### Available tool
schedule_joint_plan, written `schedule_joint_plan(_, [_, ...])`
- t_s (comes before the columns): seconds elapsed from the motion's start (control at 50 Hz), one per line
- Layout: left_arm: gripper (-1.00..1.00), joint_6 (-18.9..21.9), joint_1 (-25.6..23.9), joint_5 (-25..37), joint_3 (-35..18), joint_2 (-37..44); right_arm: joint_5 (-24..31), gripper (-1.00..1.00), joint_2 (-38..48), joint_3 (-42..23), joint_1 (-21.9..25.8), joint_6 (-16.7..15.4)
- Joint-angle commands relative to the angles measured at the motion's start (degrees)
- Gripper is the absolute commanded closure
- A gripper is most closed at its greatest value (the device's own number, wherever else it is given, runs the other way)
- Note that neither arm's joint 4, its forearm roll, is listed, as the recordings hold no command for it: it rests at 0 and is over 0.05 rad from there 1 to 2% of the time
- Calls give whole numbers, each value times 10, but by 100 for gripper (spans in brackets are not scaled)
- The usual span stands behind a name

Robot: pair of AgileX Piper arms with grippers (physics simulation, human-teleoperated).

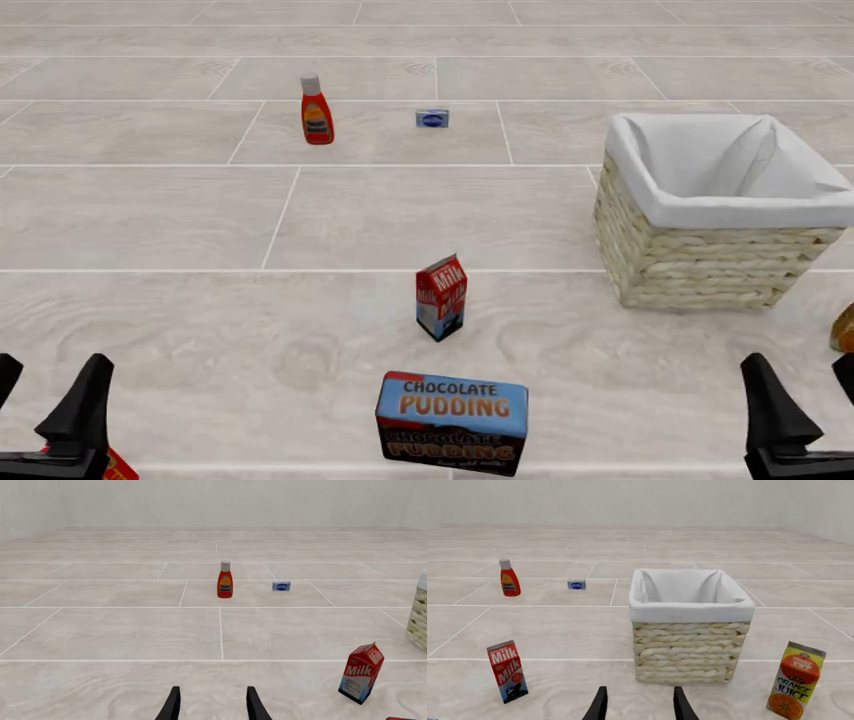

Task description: Pick the milk and place it in the basket.

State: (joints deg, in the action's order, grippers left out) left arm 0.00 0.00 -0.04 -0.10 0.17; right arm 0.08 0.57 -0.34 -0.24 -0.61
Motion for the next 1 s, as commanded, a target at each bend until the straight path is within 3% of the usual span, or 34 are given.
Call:
schedule_joint_plan(0.02, [-100,0,0,-1,-1,3,-2,-100,44,-35,21,-47])
schedule_joint_plan(0.1, [-100,0,0,-1,-1,3,-3,-100,76,-65,35,-48])
schedule_joint_plan(0.18, [-100,0,0,-1,-1,3,-47,-100,162,-81,76,-82])
schedule_joint_plan(0.3, [-100,0,0,-1,-1,3,-13,-100,220,-145,135,-112])
schedule_joint_plan(0.36, [-100,0,0,-1,-1,3,3,-100,221,-164,146,-108])
schedule_joint_plan(0.42, [-100,0,0,-1,-1,3,26,-100,264,-206,161,-79])
schedule_joint_plan(0.48, [-100,0,0,-1,-1,3,35,-100,263,-216,178,-96])
schedule_joint_plan(0.5, [-100,0,0,-1,-1,3,54,-100,289,-239,193,-73])
schedule_joint_plan(0.54, [-100,0,0,-1,-1,3,67,-100,294,-255,206,-73])
schedule_joint_plan(0.62, [-100,0,0,-1,-1,3,107,-100,323,-303,223,-94])
schedule_joint_plan(0.7, [-100,0,0,-1,-1,3,155,-100,343,-366,251,-77])
schedule_joint_plan(0.9, [-100,0,0,-1,-1,3,221,-100,443,-459,303,-83])
schedule_joint_plan(1.0, [-100,0,0,-1,-1,3,248,-100,490,-500,336,-58])
